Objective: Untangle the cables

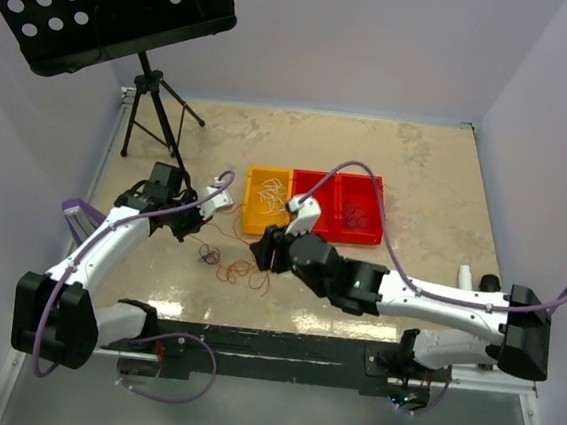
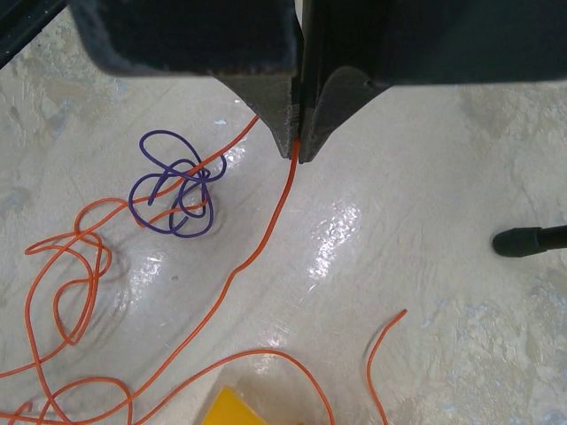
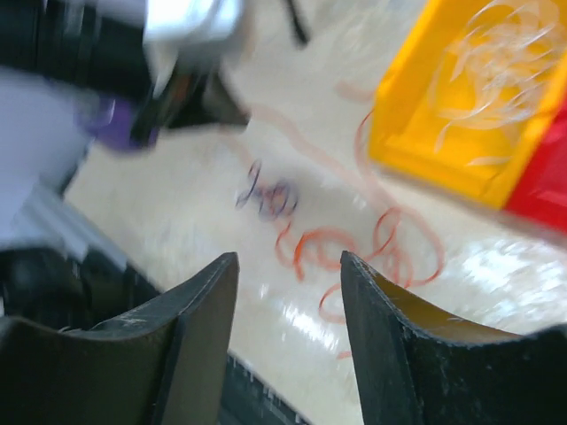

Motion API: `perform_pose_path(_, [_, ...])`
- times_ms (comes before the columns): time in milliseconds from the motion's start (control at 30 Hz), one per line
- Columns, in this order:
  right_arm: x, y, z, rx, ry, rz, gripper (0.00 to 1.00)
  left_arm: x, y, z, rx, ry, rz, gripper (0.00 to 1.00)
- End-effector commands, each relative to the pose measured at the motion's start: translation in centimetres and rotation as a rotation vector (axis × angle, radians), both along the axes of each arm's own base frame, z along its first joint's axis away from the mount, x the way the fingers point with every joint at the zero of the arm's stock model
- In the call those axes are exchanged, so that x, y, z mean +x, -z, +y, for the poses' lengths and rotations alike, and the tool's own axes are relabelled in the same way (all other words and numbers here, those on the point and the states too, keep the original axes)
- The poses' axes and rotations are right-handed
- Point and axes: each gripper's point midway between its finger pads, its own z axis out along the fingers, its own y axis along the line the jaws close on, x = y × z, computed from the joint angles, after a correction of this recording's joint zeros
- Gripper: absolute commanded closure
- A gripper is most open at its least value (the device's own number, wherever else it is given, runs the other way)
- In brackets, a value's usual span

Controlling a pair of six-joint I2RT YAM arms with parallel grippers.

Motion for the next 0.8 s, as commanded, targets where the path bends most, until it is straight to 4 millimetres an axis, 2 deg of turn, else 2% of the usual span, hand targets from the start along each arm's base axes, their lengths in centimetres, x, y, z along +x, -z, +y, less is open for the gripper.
perform_pose_path(0, [-5.6,1.1,3.8,0.020,-0.221,-0.075,0.47,0.3,0.4,-0.6,-0.058,-0.060,0.028,1.00])
perform_pose_path(100, [-8.1,2.3,6.8,-0.021,-0.307,-0.093,0.49,1.1,0.5,-0.6,-0.072,-0.112,0.023,1.00])
perform_pose_path(200, [-9.2,2.9,9.9,-0.030,-0.359,-0.102,0.50,1.7,0.4,-0.8,-0.091,-0.142,0.010,1.00])
perform_pose_path(300, [-8.8,3.6,12.6,-0.054,-0.355,-0.112,0.47,1.7,0.9,-1.0,-0.098,-0.141,0.031,1.00])
perform_pose_path(500, [-7.6,7.3,16.5,-0.134,-0.320,-0.080,0.42,1.4,1.5,-0.8,-0.088,-0.148,0.040,1.00])
perform_pose_path(633, [-6.4,10.4,17.3,-0.157,-0.283,-0.008,0.43,1.3,1.7,-0.7,-0.084,-0.146,0.039,1.00])
perform_pose_path(767, [-4.3,11.7,16.5,-0.166,-0.196,0.026,0.43,1.0,2.0,-0.6,-0.079,-0.137,0.044,1.00])
